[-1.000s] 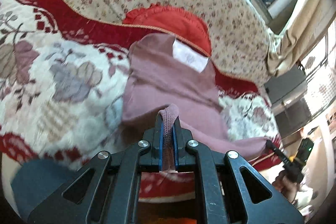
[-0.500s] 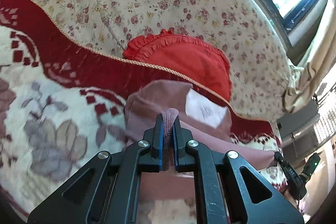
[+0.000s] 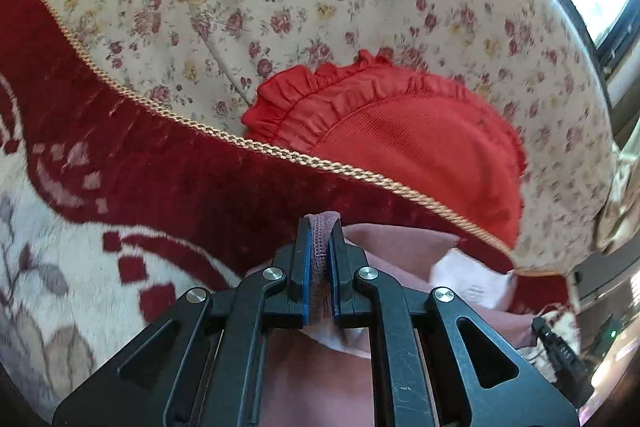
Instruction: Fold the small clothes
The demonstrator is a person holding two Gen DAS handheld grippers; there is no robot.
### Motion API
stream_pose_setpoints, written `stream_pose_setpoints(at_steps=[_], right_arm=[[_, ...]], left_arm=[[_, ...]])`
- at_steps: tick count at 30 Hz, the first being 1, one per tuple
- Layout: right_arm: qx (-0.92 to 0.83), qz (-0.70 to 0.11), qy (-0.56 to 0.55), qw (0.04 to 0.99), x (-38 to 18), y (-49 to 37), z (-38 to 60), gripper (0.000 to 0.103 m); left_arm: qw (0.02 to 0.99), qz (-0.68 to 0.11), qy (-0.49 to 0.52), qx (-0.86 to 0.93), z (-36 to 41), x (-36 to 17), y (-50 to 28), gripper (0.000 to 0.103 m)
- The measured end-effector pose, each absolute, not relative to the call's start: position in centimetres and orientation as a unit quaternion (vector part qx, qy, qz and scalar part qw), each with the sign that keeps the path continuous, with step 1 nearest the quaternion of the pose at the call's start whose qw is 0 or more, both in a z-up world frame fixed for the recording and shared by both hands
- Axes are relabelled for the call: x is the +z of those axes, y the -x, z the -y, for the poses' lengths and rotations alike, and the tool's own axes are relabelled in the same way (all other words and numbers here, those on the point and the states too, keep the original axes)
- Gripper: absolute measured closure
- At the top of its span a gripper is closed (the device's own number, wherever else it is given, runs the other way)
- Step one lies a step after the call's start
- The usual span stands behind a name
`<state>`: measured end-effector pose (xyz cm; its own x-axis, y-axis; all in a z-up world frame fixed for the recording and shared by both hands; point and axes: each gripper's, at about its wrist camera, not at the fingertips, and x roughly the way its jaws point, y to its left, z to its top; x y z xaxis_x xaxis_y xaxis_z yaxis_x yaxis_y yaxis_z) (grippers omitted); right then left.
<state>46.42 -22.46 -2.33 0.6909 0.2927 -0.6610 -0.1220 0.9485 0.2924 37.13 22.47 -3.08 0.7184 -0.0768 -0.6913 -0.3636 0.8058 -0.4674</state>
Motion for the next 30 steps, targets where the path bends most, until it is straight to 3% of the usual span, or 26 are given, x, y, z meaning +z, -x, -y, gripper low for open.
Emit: stream_pose_setpoints(at_steps=[3,7,15,21,26,30], right_arm=[[0.117,-0.400,-0.105,0.903,-4.7,-47.7,22.0,0.100],[0.094,-0.404,-0.090,0.906,-5.5,-48.4,22.2,0.099],[0.067,-0.338,-0.064,0.937,-1.7,-45.9,23.7,0.098],[0.206,-0.445,0.039,0.870,-5.6,-44.2,18.3,0.098],[0.198,-0.498,0.043,0.843,-9.5,-45.4,16.9,0.098],[0.172,-0.493,0.040,0.852,-9.5,-46.0,16.9,0.098]], left_arm=[[0.896,-0.358,0.236,0.115,-22.4,-3.0,-37.6,0.094],[0.898,-0.350,0.232,0.132,-24.2,-2.4,-37.2,0.088],[0.919,-0.322,0.206,0.097,-23.0,0.4,-33.3,0.088],[0.872,-0.463,0.136,-0.078,-15.5,-3.8,-33.8,0.088],[0.874,-0.453,0.174,0.017,-19.2,-4.3,-32.7,0.088],[0.861,-0.463,0.209,0.029,-21.4,-5.3,-33.3,0.088]])
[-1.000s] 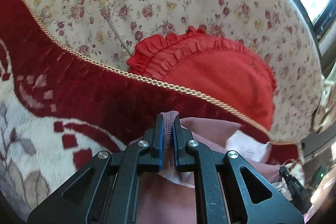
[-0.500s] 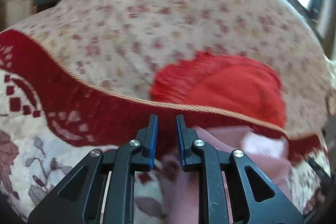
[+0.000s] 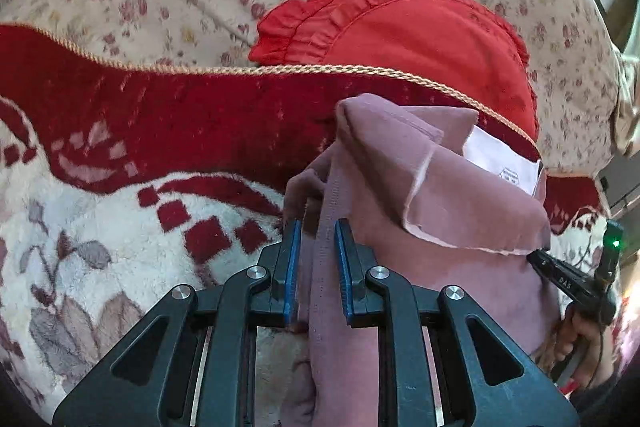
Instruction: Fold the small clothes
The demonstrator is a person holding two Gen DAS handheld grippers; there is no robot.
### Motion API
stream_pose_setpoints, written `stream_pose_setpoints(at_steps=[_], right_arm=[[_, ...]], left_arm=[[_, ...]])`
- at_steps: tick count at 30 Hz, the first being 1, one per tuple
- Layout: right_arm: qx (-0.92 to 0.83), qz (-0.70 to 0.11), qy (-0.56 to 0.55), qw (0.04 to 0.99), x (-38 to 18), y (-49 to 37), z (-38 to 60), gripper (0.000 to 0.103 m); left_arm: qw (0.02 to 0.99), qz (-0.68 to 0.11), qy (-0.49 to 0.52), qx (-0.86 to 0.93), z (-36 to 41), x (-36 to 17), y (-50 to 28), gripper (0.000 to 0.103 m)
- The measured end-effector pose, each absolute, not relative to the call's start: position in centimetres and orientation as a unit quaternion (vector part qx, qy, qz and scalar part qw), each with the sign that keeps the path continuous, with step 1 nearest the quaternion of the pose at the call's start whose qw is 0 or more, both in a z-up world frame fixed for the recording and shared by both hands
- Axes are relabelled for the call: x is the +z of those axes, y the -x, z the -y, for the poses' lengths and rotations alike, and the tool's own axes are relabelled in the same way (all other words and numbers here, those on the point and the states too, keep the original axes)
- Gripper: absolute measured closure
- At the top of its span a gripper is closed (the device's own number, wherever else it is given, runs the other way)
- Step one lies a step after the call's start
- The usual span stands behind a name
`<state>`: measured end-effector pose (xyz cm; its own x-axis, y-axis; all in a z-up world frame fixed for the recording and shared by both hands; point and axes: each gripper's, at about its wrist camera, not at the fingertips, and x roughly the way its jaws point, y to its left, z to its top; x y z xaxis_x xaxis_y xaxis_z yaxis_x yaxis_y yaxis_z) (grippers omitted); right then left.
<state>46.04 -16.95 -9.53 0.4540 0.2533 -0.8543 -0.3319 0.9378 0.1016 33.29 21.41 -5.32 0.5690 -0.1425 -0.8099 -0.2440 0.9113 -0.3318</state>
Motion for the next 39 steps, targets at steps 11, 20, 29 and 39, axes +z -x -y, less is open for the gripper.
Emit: stream_pose_setpoints(at_steps=[11,20,29,39], right_arm=[[0.168,-0.478,-0.013,0.862,-8.5,-46.1,18.1,0.098],[0.162,-0.353,-0.096,0.917,-4.6,-46.0,21.9,0.098],[0.260,-0.497,0.015,0.828,-7.1,-43.1,16.2,0.098],[0.233,-0.480,0.081,0.842,-6.9,-43.6,10.9,0.098]], left_arm=[[0.875,-0.430,0.221,-0.027,-19.7,-4.8,-38.1,0.088],[0.895,-0.350,0.272,0.053,-23.4,-2.9,-35.4,0.088],[0.853,-0.477,-0.001,-0.213,-8.2,-5.1,-35.4,0.088],[0.892,-0.432,0.049,-0.125,-9.0,-3.9,-40.4,0.088]])
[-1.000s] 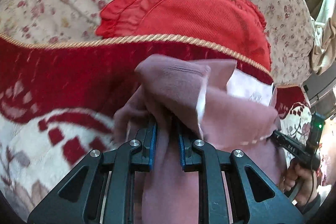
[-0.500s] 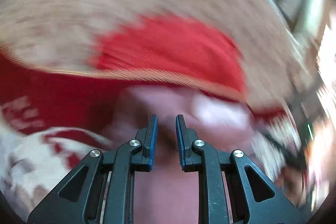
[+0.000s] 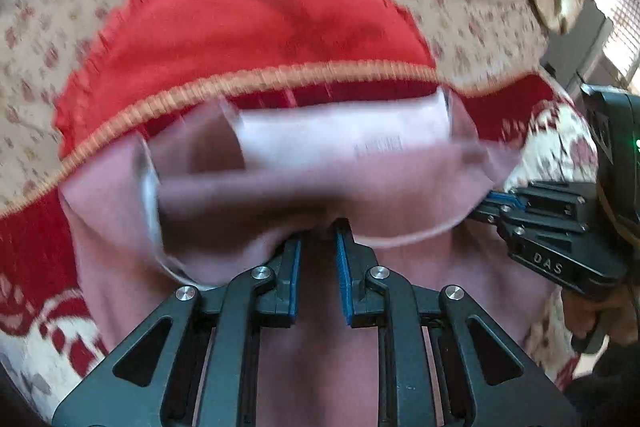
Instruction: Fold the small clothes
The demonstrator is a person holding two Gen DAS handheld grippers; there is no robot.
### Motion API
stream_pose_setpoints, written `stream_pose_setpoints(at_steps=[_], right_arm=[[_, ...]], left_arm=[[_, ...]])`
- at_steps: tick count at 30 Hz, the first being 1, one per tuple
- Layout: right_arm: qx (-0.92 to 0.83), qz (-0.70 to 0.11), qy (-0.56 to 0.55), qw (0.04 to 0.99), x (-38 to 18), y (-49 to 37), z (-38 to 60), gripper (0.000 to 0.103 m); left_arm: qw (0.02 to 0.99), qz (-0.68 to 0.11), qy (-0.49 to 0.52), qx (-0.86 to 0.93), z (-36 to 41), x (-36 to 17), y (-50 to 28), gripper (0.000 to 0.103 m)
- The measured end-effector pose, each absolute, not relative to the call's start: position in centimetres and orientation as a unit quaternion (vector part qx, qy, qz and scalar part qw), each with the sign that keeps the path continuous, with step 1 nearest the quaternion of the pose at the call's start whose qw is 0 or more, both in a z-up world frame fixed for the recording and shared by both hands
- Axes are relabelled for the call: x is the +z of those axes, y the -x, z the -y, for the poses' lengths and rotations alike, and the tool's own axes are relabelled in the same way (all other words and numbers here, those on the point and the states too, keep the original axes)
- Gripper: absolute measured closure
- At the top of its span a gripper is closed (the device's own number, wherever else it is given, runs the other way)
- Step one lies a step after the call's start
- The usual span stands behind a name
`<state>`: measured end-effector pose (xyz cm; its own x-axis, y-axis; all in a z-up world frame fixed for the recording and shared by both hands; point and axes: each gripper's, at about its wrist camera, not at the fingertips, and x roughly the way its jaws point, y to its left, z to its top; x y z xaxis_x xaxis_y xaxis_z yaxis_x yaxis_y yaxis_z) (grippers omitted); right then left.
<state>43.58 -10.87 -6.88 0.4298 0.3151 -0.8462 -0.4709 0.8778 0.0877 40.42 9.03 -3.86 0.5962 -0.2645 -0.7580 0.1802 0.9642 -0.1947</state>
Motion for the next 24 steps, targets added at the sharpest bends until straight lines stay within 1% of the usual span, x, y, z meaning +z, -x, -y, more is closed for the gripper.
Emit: stream_pose_setpoints(at_steps=[3,5,8,13,15,20,21,24], right_arm=[[0.217,-0.445,0.055,0.867,-5.3,-44.6,11.3,0.098],[0.205,-0.422,0.005,0.883,-4.0,-45.4,12.0,0.098],[0.205,-0.370,-0.044,0.905,-2.5,-45.9,13.0,0.098],[0.215,-0.338,-0.044,0.915,-1.7,-45.1,13.4,0.098],[0.213,-0.322,-0.043,0.921,-1.4,-45.5,13.7,0.098],[0.202,-0.349,-0.050,0.914,-2.1,-49.0,13.4,0.098],[0.194,-0.348,-0.054,0.916,-2.0,-49.7,13.6,0.098],[0.180,-0.340,-0.070,0.921,-1.3,-50.6,14.9,0.098]], left_arm=[[0.912,-0.385,0.094,-0.109,-10.7,-2.3,-41.2,0.088],[0.922,-0.360,0.112,-0.091,-12.3,-1.8,-41.7,0.088],[0.926,-0.350,0.125,-0.069,-14.4,-1.4,-41.4,0.088],[0.928,-0.324,0.168,-0.070,-16.5,-0.2,-39.8,0.088],[0.928,-0.321,0.170,-0.082,-16.9,0.0,-39.0,0.088],[0.911,-0.352,0.159,-0.145,-14.6,-1.2,-39.5,0.088],[0.908,-0.359,0.144,-0.158,-13.8,-1.5,-39.8,0.088],[0.915,-0.364,0.120,-0.125,-13.4,-2.2,-40.6,0.088]])
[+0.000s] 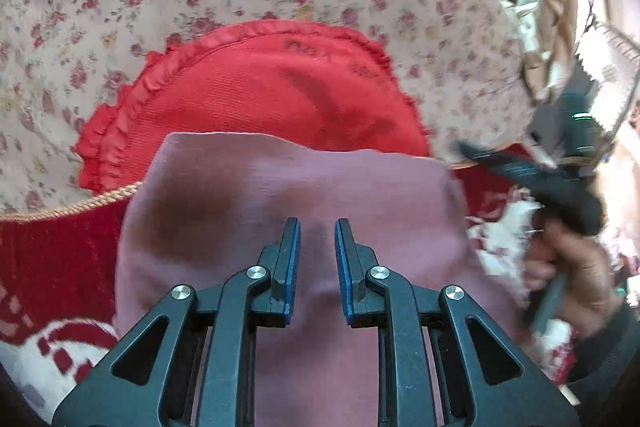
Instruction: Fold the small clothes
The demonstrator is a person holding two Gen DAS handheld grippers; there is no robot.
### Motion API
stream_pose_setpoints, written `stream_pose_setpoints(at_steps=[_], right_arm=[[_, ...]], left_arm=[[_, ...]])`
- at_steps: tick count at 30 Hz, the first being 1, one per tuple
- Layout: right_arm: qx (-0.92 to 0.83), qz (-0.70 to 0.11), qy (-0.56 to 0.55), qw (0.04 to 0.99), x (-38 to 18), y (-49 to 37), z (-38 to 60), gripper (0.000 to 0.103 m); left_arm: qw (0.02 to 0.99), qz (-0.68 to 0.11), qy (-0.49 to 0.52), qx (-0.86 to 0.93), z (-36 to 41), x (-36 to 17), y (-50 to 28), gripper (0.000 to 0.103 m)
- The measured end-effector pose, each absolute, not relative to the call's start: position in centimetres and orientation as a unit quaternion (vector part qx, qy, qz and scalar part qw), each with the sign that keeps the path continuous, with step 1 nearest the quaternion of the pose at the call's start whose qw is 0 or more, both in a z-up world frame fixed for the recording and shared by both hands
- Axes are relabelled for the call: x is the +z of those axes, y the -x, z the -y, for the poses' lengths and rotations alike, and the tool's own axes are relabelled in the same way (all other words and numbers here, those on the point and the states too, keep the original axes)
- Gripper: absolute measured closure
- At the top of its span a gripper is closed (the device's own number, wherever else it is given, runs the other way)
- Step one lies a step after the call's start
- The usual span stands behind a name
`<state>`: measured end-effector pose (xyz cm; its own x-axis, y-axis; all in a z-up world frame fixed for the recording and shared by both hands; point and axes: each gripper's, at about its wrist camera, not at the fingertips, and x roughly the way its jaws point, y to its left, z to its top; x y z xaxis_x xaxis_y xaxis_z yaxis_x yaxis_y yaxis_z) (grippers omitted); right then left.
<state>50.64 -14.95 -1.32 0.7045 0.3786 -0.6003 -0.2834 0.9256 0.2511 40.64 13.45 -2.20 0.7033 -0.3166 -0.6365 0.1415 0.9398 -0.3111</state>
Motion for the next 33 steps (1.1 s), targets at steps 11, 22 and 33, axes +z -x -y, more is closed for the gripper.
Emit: stream_pose_setpoints(at_steps=[11,22,33], right_arm=[[0.205,-0.421,-0.021,0.883,-5.8,-49.7,20.2,0.098],[0.181,-0.465,-0.070,0.864,-4.3,-43.8,25.4,0.057],[0.250,-0.460,0.106,0.845,-7.8,-32.4,24.9,0.059]], left_arm=[[0.899,-0.406,0.157,-0.053,-15.5,-4.9,-40.2,0.088],[0.880,-0.446,0.158,-0.041,-18.7,-3.3,-31.5,0.074],[0.884,-0.430,0.176,-0.045,-20.2,-3.2,-22.6,0.056]])
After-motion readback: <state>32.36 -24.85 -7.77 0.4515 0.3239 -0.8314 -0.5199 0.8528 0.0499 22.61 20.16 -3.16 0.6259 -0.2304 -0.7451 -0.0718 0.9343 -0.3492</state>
